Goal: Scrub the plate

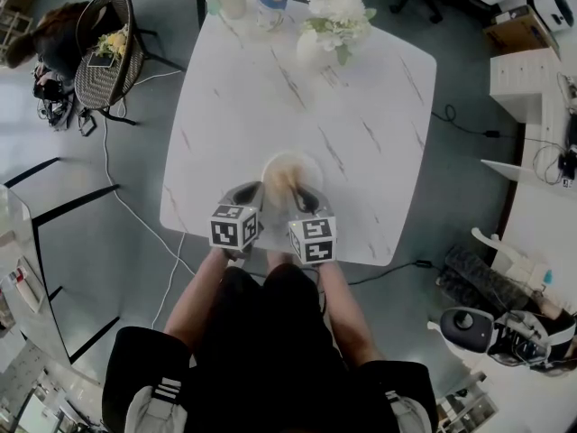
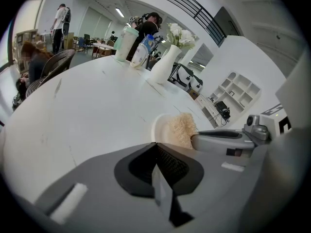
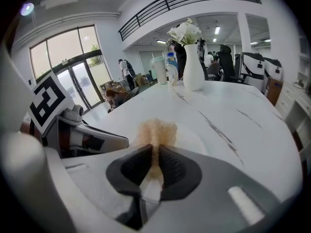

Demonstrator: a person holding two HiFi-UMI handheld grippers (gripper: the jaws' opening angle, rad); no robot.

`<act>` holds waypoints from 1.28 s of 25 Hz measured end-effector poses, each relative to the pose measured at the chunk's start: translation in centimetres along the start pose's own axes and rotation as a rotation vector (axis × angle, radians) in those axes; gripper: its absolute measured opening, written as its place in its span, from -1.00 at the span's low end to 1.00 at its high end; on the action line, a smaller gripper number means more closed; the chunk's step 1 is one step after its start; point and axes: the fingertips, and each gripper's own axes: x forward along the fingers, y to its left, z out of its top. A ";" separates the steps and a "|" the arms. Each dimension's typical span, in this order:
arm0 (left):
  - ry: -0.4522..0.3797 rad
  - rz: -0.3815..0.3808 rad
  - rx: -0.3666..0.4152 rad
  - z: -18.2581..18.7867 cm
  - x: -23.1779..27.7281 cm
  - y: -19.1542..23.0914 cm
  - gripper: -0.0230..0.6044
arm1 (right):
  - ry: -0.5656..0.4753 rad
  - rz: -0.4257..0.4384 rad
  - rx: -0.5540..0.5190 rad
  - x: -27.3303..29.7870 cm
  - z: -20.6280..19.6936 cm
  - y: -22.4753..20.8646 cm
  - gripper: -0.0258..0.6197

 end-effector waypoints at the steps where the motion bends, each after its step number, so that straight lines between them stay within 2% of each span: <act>1: -0.001 0.001 0.001 0.0 0.0 0.0 -0.90 | -0.002 -0.006 0.004 -0.1 0.0 -0.3 -0.78; 17: -0.001 0.002 -0.009 0.0 0.0 0.1 -0.91 | -0.023 -0.120 0.063 -2.3 -0.3 -5.4 -0.78; 32: 0.000 -0.009 0.001 -0.1 0.0 -0.1 -0.90 | -0.048 -0.127 0.075 -3.0 0.3 -5.4 -0.78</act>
